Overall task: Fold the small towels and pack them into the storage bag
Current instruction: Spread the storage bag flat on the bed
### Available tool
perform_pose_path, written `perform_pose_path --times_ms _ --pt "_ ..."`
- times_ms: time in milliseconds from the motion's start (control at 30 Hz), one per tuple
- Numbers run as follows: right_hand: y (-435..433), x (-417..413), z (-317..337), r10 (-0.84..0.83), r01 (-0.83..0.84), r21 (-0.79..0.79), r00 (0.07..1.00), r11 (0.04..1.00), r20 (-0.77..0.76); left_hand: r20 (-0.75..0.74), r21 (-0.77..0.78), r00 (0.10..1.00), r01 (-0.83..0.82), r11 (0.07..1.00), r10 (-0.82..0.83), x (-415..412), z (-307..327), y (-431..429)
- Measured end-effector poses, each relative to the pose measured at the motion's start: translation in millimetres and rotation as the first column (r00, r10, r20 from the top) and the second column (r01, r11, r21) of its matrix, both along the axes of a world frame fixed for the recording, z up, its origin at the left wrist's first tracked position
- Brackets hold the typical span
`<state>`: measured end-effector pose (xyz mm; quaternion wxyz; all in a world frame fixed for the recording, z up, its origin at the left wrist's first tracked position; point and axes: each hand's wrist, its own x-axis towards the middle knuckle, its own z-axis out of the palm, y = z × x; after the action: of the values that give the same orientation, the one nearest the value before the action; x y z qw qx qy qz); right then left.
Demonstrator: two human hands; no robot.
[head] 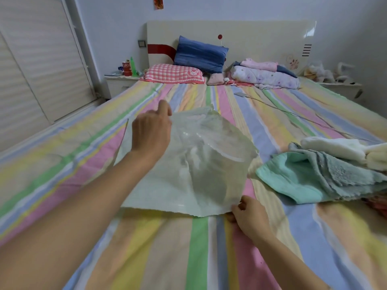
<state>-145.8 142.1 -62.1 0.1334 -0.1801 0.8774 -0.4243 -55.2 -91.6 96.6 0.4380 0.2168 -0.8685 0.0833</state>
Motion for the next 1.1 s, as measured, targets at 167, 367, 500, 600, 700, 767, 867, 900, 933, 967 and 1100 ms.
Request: perform_pose_path --times_ms 167,367,500,600,700,767,867,900,933,967,1100 --pt "-19 10 0 0.082 -0.068 0.133 0.992 0.989 -0.099 -0.012 -0.338 0.960 0.260 0.905 -0.280 -14 18 35" --pt "-21 13 10 0.071 -0.060 -0.130 0.994 0.990 0.078 0.210 -0.345 0.973 0.161 0.925 -0.091 0 -80 50" --pt "-17 8 8 0.075 -0.045 -0.192 0.985 0.980 0.156 0.598 -0.180 0.791 -0.029 0.983 0.133 20 -146 56" --pt "-17 2 6 0.073 -0.041 -0.193 0.984 0.980 0.160 0.637 -0.133 0.755 -0.088 0.987 0.153 10 -143 52" --pt "-18 -4 4 0.076 -0.048 -0.186 0.986 0.981 0.150 0.603 -0.158 0.767 -0.154 0.975 0.219 -14 -131 37" --pt "-19 -11 1 0.073 -0.048 -0.172 0.987 0.984 0.142 0.620 -0.179 0.738 -0.198 0.964 0.266 -30 -126 25" --pt "-17 -22 2 0.062 -0.049 -0.137 0.994 0.989 0.089 0.658 -0.206 0.690 -0.223 0.953 0.303 -49 -120 19" --pt "-15 -27 5 0.060 -0.052 -0.124 0.996 0.991 0.064 0.667 -0.218 0.674 -0.232 0.948 0.318 -55 -117 21" --pt "-12 -31 7 0.059 -0.055 -0.110 0.997 0.992 0.039 0.677 -0.229 0.656 -0.241 0.943 0.333 -62 -116 24" --pt "-8 -37 10 0.059 -0.057 -0.099 0.998 0.993 0.011 0.692 -0.238 0.634 -0.252 0.938 0.346 -68 -115 29" --pt "23 -61 20 0.026 -0.029 -0.021 0.992 0.999 -0.121 0.783 -0.258 0.524 -0.216 0.942 0.335 -95 -114 73"
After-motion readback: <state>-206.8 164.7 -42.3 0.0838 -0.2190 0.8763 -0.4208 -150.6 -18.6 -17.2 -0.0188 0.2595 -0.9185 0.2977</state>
